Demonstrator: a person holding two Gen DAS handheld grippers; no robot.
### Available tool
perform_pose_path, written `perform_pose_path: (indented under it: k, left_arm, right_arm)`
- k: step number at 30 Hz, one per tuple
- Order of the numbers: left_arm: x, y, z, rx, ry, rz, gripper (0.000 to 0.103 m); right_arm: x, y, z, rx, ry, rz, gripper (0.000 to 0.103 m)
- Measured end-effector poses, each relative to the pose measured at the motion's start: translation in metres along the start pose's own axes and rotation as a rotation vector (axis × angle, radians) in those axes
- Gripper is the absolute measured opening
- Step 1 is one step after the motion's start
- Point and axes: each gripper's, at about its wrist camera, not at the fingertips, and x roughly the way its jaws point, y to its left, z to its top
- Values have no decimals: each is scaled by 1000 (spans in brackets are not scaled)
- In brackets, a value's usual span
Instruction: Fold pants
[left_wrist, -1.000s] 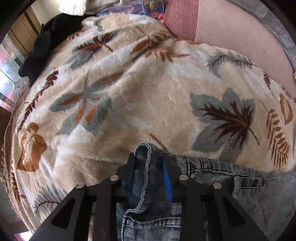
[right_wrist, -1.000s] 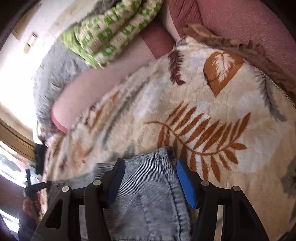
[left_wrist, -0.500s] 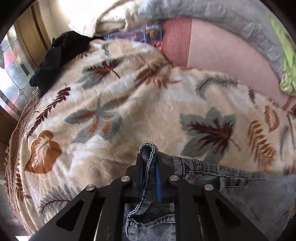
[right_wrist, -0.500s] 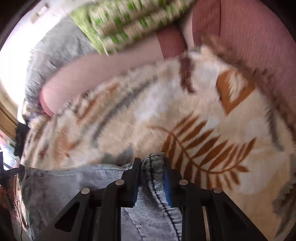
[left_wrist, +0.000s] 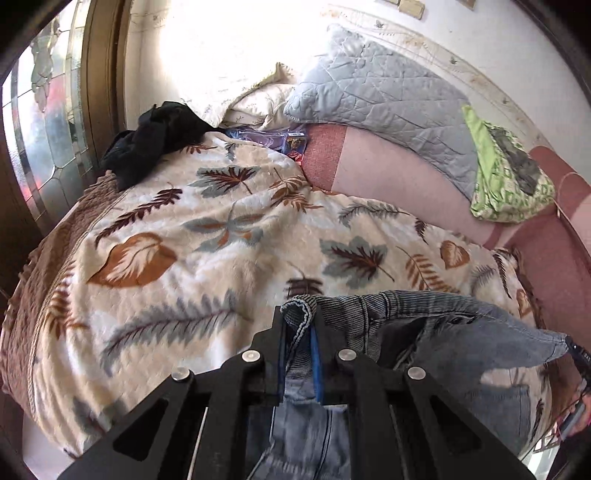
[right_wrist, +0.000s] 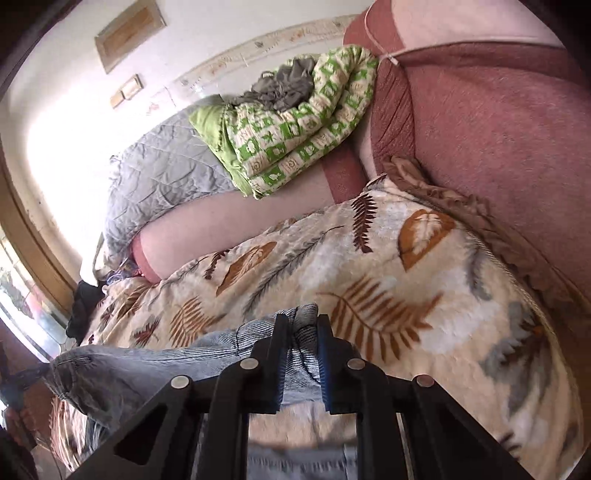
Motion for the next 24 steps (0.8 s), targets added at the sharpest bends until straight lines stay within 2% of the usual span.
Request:
perform_pose_path:
  k: [4, 9, 12, 15, 16, 18, 19, 21, 22, 23, 24]
  left_arm:
    - [-33, 14, -50, -9, 1, -15, 11]
    - [-43, 20, -112, 29, 21, 12, 12]
    - [-28, 30, -146, 4, 99, 14, 12]
    - [-17, 39, -169, -12, 166, 72, 16]
    - [-18, 43, -173, -21, 174, 81, 17]
    - [-25, 52, -176, -40, 174, 108, 17]
    - [-31, 56, -175, -48, 162, 125, 17]
    - [-44, 64, -171, -69, 132, 152, 16]
    - [-52, 67, -169, -85, 113, 159, 17]
    - [-58, 69, -166, -99, 94, 161, 17]
    - [-64, 67, -164, -106, 77, 148, 17]
  right_arm:
    - [-40, -17, -36, 30, 10, -2, 15]
    - [-82, -42, -90, 54, 54, -14, 15]
    - [-85, -58, -128, 65, 162, -31, 16]
    - [-75, -74, -162, 84, 339, -55, 20]
    - [-75, -79, -168, 82, 374, -79, 22]
    - [-80, -83, -169, 70, 383, -84, 22]
    - [-84, -84, -165, 64, 367, -80, 25]
    - [-92, -82, -154, 59, 325, -66, 42]
    - [-95, -80, -147, 57, 295, -61, 59]
    - [-96, -76, -139, 56, 256, -61, 67]
    - [-97, -72, -132, 53, 213, -65, 67]
